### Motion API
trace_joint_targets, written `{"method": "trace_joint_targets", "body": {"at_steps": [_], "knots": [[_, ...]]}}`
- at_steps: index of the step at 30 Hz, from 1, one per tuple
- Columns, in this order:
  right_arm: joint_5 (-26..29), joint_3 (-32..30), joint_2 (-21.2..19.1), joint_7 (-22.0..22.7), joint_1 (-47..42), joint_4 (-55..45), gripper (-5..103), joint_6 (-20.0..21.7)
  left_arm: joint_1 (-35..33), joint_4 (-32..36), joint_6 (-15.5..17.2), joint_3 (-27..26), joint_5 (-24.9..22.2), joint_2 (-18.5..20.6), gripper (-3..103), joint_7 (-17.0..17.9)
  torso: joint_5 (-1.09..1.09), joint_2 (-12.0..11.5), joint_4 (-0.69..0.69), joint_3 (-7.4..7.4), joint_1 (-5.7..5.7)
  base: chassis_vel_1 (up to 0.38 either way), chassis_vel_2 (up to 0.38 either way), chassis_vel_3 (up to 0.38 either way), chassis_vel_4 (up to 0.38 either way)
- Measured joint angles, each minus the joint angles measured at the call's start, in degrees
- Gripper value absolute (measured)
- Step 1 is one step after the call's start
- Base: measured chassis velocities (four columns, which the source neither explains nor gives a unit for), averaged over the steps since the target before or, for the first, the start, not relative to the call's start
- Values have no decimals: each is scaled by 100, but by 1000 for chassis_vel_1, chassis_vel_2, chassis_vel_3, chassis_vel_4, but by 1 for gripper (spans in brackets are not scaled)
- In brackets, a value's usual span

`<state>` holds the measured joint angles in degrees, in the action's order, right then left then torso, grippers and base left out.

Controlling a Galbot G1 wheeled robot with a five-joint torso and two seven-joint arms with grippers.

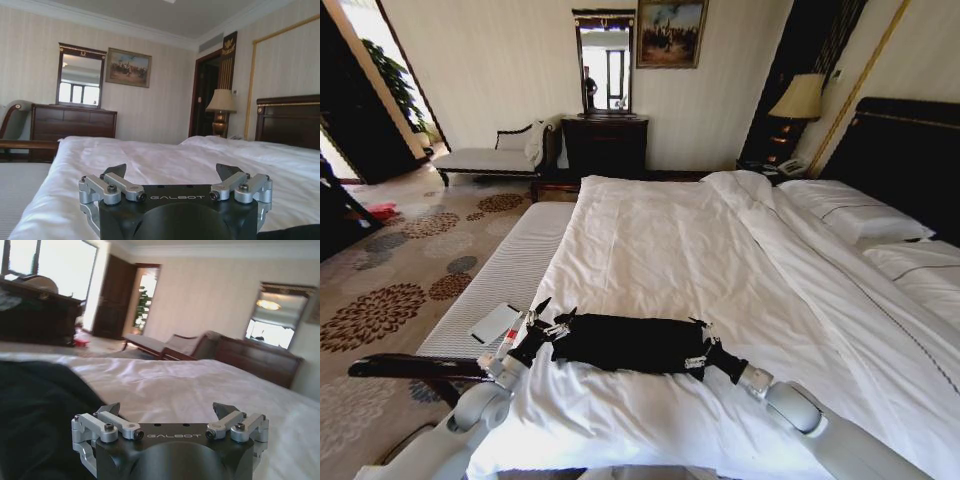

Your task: Fold the clothes on the bed.

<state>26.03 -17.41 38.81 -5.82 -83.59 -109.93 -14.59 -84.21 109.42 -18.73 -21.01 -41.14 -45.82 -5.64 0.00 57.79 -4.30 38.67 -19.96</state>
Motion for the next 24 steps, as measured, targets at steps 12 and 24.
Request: {"method": "trace_joint_targets", "body": {"at_steps": [12,24], "knots": [[4165,-997,205,151,-1036,-1542,100,2393,-835,677,684,-714,477,43,100,603,-1,0,-1,0,1,0,0,0,0],[4922,-701,327,768,-242,-753,100,3559,-1265,986,761,-876,715,-158,100,737,1,0,0,1,0,0,0,0,0]]}}
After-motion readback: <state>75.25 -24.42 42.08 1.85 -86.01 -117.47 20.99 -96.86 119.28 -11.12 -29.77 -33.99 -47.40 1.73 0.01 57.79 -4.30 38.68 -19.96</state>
